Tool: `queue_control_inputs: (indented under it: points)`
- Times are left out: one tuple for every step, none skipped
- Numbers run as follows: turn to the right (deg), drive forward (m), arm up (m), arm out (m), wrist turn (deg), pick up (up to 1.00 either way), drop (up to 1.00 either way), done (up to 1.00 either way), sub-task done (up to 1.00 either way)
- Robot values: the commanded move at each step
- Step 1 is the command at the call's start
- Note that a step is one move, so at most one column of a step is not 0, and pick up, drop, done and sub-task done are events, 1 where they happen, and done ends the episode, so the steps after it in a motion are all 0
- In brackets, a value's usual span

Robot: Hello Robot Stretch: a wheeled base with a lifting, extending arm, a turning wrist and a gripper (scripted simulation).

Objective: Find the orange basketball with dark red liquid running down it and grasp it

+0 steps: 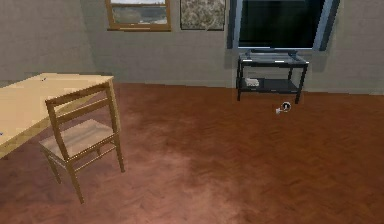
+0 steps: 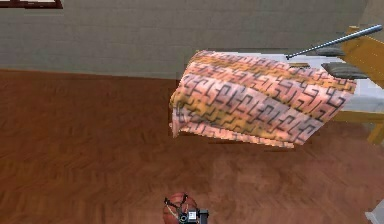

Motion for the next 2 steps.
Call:
queue_control_inputs:
  points:
    - [0.0,0.0,-0.3,0.0,0.0,0.0,0.0,0.0,0.0]
    - [0.0,0.0,0.0,0.0,0.0,1.0,0.0,0.0,0.0]
